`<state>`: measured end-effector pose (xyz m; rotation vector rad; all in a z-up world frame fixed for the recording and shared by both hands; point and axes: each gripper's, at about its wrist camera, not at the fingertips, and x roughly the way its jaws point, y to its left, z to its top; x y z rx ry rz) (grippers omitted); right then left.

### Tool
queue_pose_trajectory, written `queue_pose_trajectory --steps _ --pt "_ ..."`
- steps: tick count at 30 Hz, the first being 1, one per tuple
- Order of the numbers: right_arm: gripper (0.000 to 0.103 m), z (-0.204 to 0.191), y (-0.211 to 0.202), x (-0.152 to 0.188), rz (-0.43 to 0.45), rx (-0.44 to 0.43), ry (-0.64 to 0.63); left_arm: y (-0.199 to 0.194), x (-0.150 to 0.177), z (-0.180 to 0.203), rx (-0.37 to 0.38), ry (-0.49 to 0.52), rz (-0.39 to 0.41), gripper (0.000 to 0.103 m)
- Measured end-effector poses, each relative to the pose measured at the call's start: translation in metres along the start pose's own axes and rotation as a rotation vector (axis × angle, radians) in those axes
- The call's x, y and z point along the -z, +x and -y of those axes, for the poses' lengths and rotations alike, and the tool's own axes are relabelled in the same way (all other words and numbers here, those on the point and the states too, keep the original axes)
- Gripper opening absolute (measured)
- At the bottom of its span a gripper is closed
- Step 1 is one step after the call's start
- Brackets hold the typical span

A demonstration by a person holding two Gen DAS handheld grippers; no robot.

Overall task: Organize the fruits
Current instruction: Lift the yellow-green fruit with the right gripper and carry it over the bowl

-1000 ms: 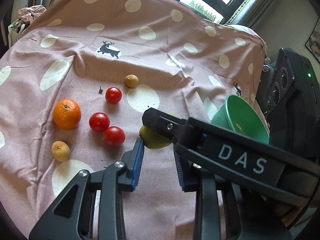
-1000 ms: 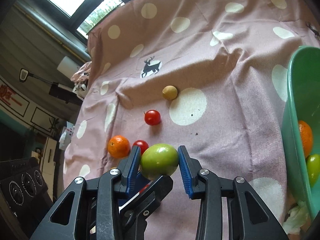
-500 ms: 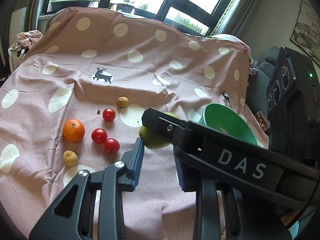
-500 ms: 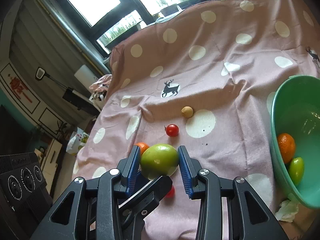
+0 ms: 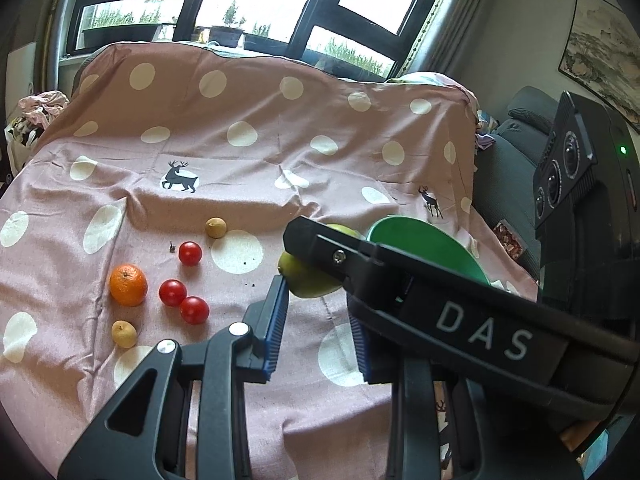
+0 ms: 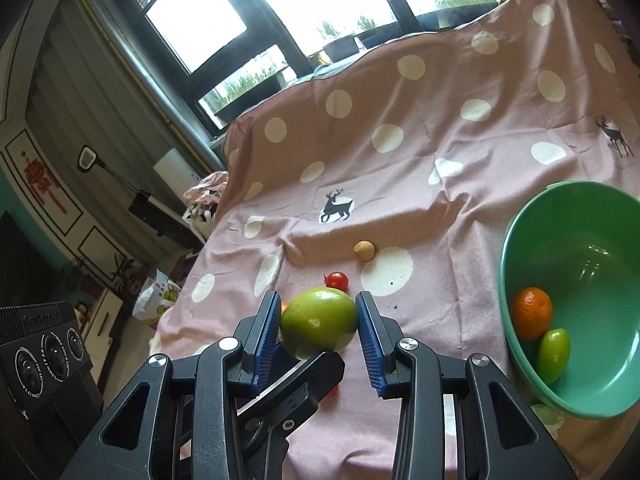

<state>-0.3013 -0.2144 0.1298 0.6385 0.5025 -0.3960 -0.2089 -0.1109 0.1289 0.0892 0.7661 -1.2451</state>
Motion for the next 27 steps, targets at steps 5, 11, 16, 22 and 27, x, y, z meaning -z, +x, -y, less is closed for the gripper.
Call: queue_pose_trajectory --steps 5,11,16,22,27 --pt "0.041 0.009 -0.016 -0.004 0.041 0.013 0.017 0.005 -0.005 0.018 0.019 0.042 -0.001 0.029" --pt "0.041 0.025 -0.031 -0.008 0.082 0.037 0.046 0.015 -0.009 0.038 0.051 0.086 -0.012 0.029" --pt "0.041 0.043 -0.044 -0.01 0.108 0.06 0.086 0.026 -0.01 0.057 0.08 0.12 -0.032 0.029" --pt "0.041 0.063 -0.058 -0.011 0.133 0.098 0.136 0.042 -0.011 0.078 0.116 0.159 -0.063 0.029" --pt "0.041 0.079 -0.067 -0.01 0.147 0.127 0.167 0.052 -0.009 0.093 0.139 0.183 -0.088 0.029"
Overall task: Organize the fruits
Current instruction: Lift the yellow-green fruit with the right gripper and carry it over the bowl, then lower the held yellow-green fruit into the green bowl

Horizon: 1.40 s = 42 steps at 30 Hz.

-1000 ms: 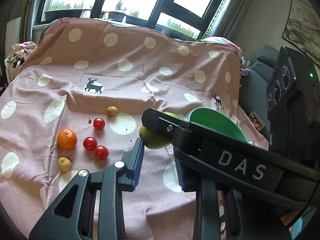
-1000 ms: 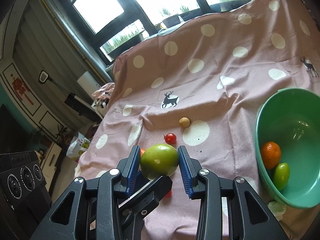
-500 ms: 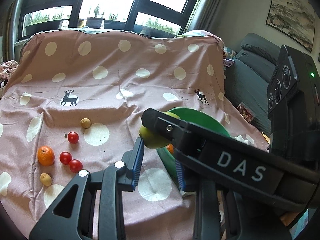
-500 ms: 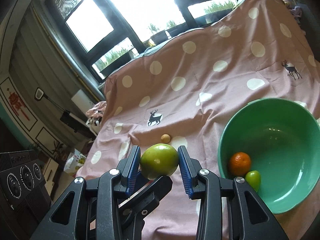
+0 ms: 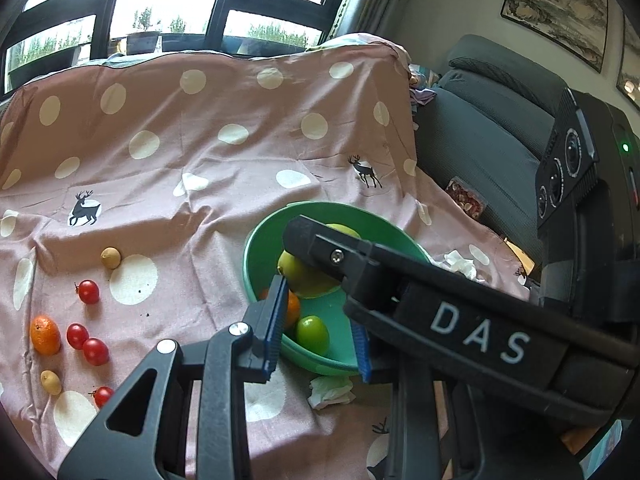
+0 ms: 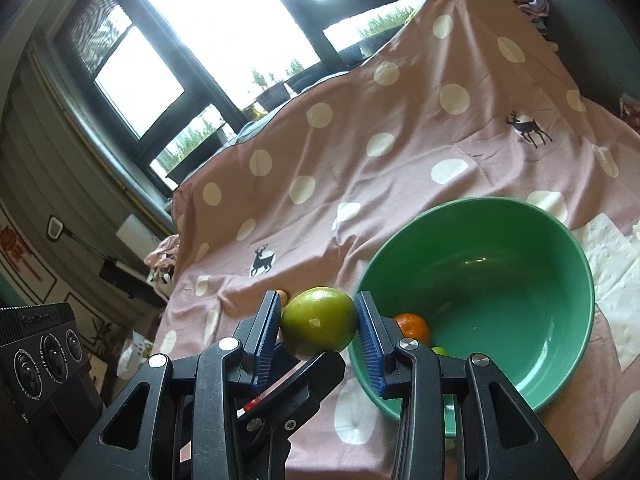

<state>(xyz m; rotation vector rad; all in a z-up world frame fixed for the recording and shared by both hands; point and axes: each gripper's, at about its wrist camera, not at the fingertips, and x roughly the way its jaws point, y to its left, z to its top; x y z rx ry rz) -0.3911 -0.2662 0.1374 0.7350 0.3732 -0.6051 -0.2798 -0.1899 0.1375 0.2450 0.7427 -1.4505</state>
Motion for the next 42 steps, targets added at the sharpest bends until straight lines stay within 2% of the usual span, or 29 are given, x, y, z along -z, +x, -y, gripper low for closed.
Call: queue_pose_trajectory --steps 16,42 --pt "0.041 0.043 -0.008 -0.004 0.012 0.078 0.096 0.035 -0.002 0.025 0.073 0.038 -0.077 0.029" --pt "0.041 0.078 -0.001 -0.002 -0.046 0.192 0.163 0.076 0.006 0.029 0.167 0.009 -0.187 0.029"
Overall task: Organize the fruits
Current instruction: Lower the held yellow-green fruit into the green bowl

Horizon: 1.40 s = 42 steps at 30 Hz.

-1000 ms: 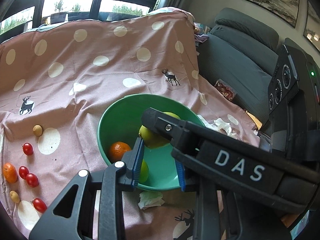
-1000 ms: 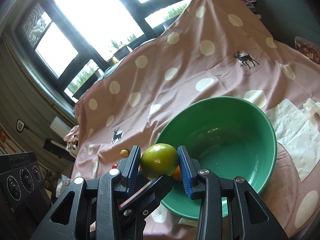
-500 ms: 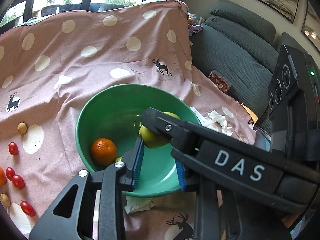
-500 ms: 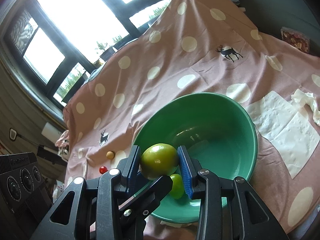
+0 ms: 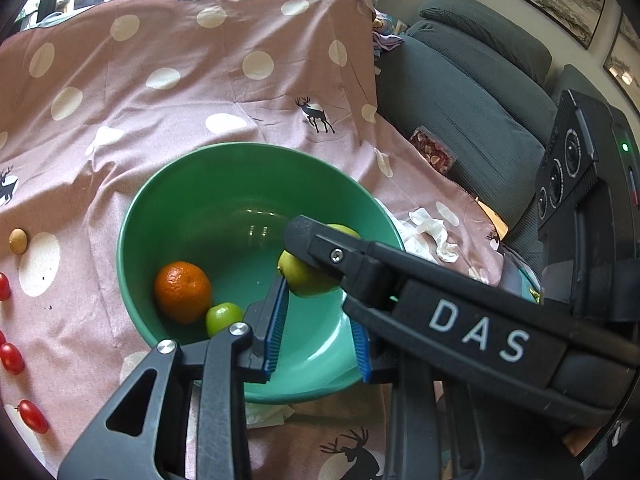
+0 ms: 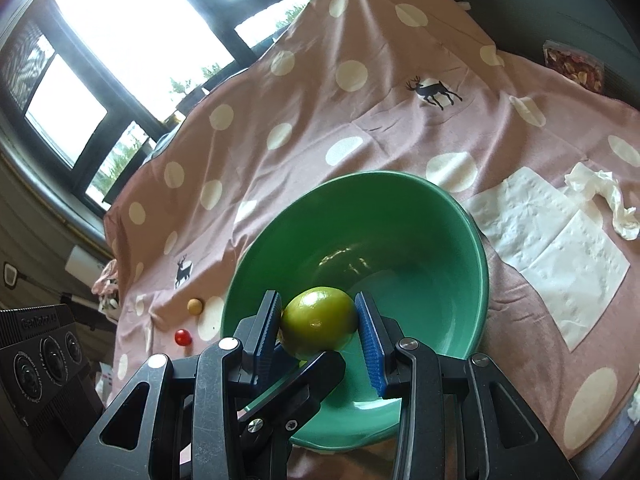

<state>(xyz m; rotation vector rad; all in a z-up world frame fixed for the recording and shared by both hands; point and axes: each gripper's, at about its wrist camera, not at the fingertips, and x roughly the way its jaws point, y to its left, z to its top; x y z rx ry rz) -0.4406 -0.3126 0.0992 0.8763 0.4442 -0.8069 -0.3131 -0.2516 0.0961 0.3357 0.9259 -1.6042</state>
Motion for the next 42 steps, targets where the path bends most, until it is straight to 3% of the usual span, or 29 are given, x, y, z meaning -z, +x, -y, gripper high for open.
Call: queue_pose_trajectory --steps 42 --pt "0.041 0.005 0.012 0.002 -0.058 0.084 0.008 0.02 0.002 -0.009 0.042 -0.032 -0.069 0.029"
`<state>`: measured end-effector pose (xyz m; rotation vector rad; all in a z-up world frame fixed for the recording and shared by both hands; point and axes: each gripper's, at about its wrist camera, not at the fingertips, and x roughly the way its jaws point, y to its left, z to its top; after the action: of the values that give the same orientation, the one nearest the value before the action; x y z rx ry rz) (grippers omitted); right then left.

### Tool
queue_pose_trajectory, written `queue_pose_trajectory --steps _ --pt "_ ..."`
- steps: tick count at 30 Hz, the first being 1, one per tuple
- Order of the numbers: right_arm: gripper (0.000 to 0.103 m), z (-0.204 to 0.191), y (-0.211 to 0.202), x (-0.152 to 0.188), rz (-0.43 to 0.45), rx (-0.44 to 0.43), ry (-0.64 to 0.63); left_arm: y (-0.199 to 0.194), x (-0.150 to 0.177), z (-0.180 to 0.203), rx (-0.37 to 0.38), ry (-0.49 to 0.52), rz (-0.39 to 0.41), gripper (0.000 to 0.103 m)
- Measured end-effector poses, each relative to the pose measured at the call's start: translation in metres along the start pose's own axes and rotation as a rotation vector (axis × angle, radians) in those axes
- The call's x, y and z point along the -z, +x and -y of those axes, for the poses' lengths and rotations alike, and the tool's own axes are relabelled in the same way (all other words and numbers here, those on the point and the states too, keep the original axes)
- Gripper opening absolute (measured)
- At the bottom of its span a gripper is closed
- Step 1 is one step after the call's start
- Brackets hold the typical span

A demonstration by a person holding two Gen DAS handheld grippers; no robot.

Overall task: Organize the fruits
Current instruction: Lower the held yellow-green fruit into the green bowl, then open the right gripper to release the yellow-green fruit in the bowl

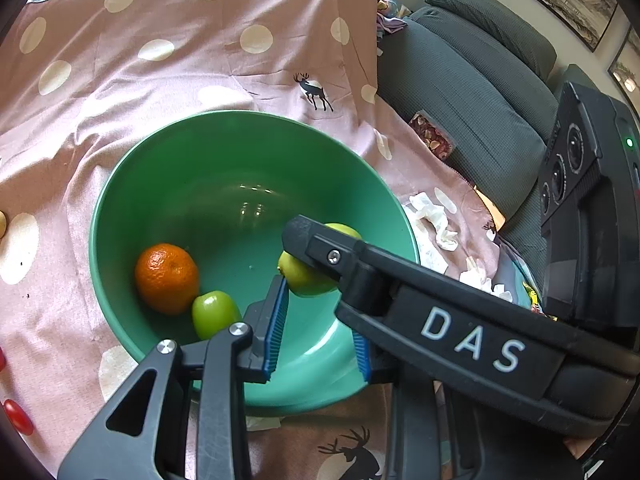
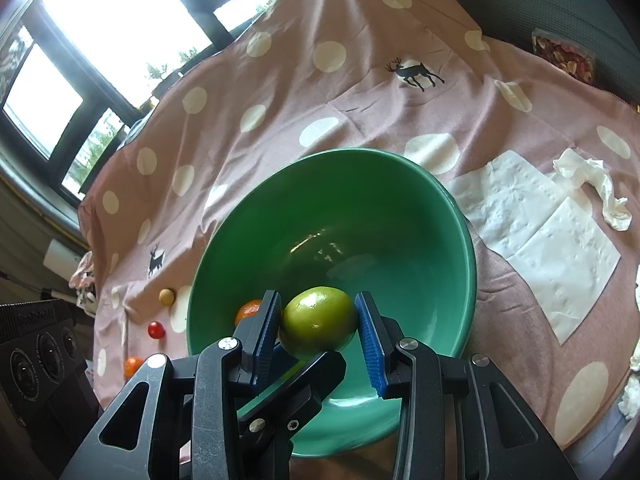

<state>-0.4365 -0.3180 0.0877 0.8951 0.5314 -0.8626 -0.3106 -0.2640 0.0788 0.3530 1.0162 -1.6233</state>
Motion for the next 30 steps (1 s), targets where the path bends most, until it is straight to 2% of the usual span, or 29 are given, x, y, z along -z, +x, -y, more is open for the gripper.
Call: queue_pose_trajectory --steps 22,28,30 --pt "0.041 0.0019 0.0004 -0.0004 -0.006 0.007 0.004 0.0018 0.001 0.0012 -0.007 -0.002 -0.011 0.03" --pt "0.041 0.0036 0.0007 -0.0001 -0.003 0.001 0.01 -0.0002 0.0012 0.0008 -0.029 -0.007 -0.004 0.033" --pt "0.041 0.0047 0.0003 -0.0006 -0.001 -0.01 0.019 -0.0017 0.0006 0.0002 -0.037 -0.007 0.001 0.037"
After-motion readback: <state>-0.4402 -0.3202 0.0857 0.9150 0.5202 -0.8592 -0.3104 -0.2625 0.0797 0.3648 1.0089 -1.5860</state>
